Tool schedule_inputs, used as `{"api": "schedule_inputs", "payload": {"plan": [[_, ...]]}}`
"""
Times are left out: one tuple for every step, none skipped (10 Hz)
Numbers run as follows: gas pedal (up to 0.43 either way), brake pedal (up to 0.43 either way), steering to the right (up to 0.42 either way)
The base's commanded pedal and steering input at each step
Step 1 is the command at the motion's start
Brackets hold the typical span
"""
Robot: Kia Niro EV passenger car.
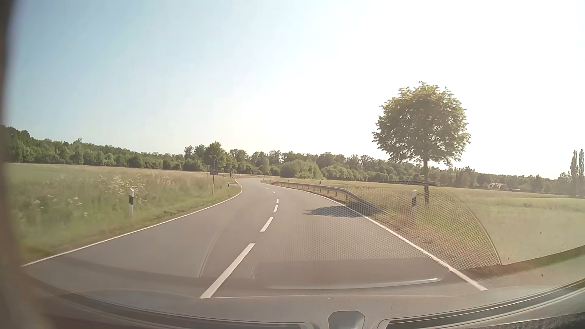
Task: Follow the waypoints while adhering to traffic rules and regulations
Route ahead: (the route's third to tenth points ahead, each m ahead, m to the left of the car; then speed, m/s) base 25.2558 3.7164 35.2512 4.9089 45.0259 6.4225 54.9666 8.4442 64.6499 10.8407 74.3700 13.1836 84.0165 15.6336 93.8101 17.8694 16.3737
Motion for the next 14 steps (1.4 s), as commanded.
{"api": "schedule_inputs", "payload": {"plan": [[0.209,0.006,-0.021],[0.209,0.006,-0.021],[0.209,0.006,-0.02],[0.209,0.006,-0.02],[0.209,0.006,-0.02],[0.209,0.006,-0.02],[0.209,0.006,-0.02],[0.209,0.006,-0.02],[0.209,0.006,-0.02],[0.197,0.006,-0.02],[0.197,0.006,-0.02],[0.197,0.006,-0.02],[0.197,0.006,-0.02],[0.197,0.006,-0.02]]}}
